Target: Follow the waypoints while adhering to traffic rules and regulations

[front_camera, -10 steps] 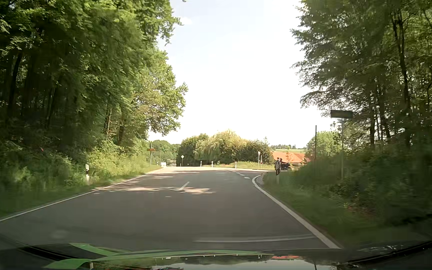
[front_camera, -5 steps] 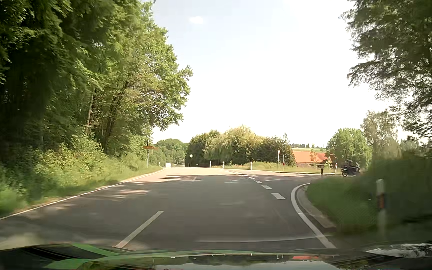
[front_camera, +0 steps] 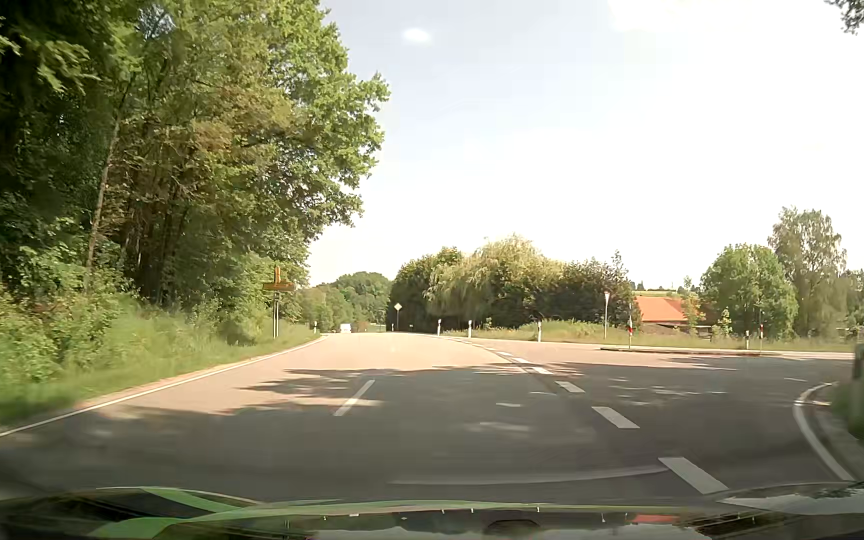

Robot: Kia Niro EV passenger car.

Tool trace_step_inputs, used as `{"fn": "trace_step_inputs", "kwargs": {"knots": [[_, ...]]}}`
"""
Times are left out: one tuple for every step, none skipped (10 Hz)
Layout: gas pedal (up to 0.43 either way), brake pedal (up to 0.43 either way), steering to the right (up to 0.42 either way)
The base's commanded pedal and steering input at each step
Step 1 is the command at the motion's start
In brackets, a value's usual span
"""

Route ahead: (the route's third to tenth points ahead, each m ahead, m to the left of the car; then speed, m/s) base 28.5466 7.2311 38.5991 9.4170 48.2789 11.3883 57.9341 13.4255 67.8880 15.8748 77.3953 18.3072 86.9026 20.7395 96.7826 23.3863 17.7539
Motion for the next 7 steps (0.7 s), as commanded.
{"fn": "trace_step_inputs", "kwargs": {"knots": [[0.209, 0.000, -0.027], [0.209, 0.000, -0.027], [0.209, 0.000, -0.027], [0.197, 0.000, -0.027], [0.197, 0.000, -0.028], [0.197, 0.000, -0.029], [0.197, 0.000, -0.030]]}}
